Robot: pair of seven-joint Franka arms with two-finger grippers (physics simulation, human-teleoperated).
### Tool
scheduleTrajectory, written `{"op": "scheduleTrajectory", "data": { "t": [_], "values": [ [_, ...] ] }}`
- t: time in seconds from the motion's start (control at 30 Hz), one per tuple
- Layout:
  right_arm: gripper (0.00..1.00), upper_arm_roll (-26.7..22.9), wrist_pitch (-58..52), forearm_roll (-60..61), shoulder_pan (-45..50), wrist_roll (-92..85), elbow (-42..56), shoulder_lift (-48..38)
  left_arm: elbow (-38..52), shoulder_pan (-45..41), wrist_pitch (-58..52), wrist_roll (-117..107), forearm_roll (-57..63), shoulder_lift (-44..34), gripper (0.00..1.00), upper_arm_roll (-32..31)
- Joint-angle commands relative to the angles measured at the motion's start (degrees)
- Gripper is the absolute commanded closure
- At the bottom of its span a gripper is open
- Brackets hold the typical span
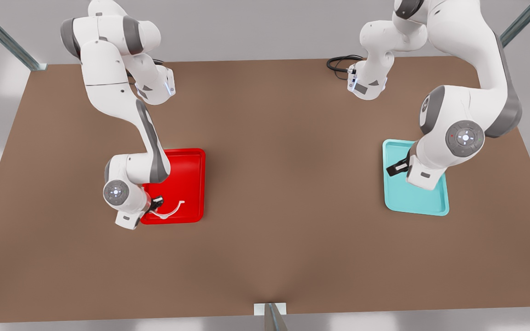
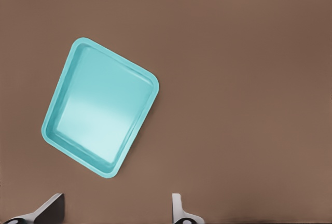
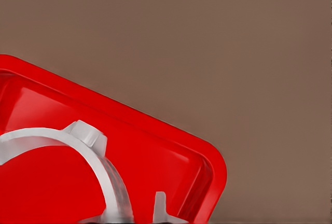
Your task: Take the drainage pipe clamp from the left arm, pass it to the right arm, and place it in the plate on the right side
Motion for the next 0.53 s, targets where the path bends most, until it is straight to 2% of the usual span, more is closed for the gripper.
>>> {"op": "scheduleTrajectory", "data": {
  "t": [0.0,0.17,0.23,0.27,0.33,0.43,0.5],
  "values": [
    [0.0,0.0,-1.2,1.0,0.1,-4.6,0.3,0.2,0.0,0.2,0.5,36.1,-0.2,-0.1,0.0,0.0],
    [0.0,0.1,-1.9,1.0,0.2,-4.6,1.7,0.1,-0.4,0.2,0.1,34.4,-0.3,0.0,0.0,0.0],
    [0.0,0.3,-13.4,1.0,0.8,-3.9,10.6,-1.1,-0.4,0.3,0.2,34.4,-0.3,0.1,0.0,0.0],
    [0.0,0.3,-21.2,1.0,1.2,-1.6,15.5,-3.4,-0.4,0.3,0.2,34.4,-0.3,0.1,0.0,0.0],
    [0.0,-0.1,-30.9,0.9,1.6,5.5,16.7,-12.1,-0.4,0.4,0.2,34.4,-0.3,0.1,0.0,0.0],
    [0.0,-0.8,-38.2,-0.9,1.0,9.8,16.0,-21.9,-0.5,0.3,0.0,34.5,-0.4,0.5,0.0,0.0],
    [0.0,-1.1,-41.4,-2.0,0.9,11.6,15.6,-24.6,-0.4,0.8,0.3,34.5,-0.9,1.2,0.0,0.0]
  ]
}}
